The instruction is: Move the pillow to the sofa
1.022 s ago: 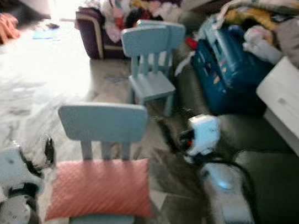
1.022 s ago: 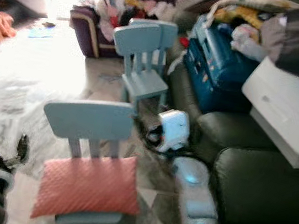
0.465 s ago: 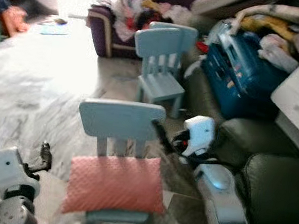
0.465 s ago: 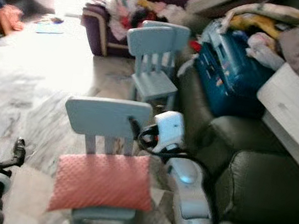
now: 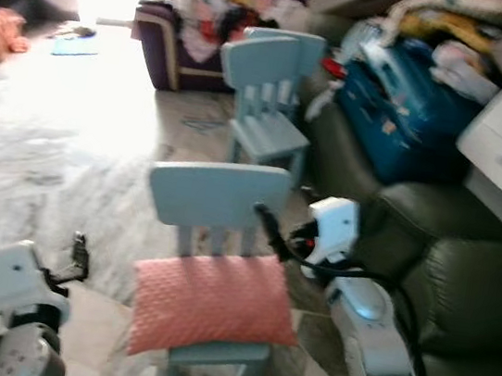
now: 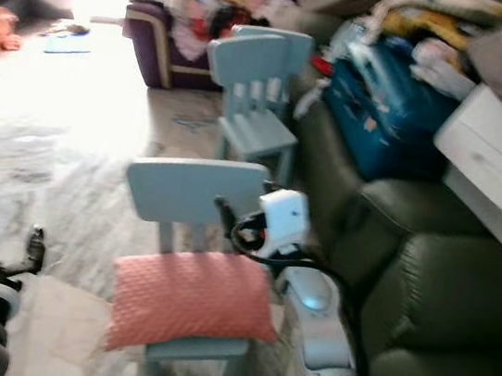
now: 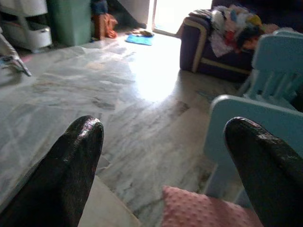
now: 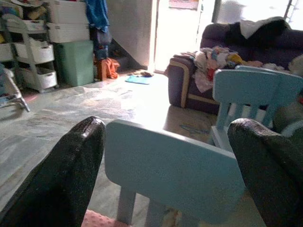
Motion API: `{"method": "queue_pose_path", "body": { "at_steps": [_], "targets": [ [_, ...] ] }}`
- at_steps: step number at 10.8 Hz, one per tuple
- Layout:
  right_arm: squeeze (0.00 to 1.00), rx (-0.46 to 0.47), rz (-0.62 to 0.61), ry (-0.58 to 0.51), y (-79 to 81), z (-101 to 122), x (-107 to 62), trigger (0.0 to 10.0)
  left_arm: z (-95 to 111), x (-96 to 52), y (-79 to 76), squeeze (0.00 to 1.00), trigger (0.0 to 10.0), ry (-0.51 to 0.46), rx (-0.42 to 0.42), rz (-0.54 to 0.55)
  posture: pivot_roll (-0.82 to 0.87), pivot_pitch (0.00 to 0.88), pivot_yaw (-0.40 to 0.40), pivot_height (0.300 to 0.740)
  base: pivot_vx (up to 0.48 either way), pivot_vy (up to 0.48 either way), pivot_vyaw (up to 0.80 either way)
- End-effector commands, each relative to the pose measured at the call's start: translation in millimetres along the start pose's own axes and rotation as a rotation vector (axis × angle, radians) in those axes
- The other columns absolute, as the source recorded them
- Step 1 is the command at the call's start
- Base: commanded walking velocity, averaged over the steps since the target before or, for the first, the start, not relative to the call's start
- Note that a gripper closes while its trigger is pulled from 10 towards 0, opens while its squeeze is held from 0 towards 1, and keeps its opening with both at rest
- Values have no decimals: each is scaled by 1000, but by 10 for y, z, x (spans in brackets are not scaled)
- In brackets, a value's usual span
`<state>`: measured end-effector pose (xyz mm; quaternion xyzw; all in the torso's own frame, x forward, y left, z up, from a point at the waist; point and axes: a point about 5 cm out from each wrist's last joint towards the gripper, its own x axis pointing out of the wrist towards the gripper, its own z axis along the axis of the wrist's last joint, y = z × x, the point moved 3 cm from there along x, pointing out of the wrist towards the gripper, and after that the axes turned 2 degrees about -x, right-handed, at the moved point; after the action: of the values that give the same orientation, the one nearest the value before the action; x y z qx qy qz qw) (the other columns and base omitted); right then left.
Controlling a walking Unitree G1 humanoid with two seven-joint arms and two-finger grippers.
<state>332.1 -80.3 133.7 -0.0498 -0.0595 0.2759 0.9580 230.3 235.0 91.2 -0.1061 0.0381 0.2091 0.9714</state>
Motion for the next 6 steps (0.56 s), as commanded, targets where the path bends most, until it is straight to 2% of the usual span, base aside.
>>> {"method": "queue_pose_path", "body": {
  "at_steps": [1, 5, 6],
  "targets": [
    [0, -17, -21, -3, -89, 22, -20, 10000, 7, 16, -40, 0, 10000, 1, -10, -9, -98, 65, 43, 740, 0, 0, 0],
    [0, -17, -9, -1, -80, 18, 1, 10000, 72, 78, -70, 0, 10000, -54, 95, -14, -101, 62, 44, 740, 0, 0, 0],
    [0, -2, 20, 21, -40, -35, 4, 10000, 15, 90, -33, 0, 10000, -39, 112, 1, -102, 64, 44, 740, 0, 0, 0]
  ]
}}
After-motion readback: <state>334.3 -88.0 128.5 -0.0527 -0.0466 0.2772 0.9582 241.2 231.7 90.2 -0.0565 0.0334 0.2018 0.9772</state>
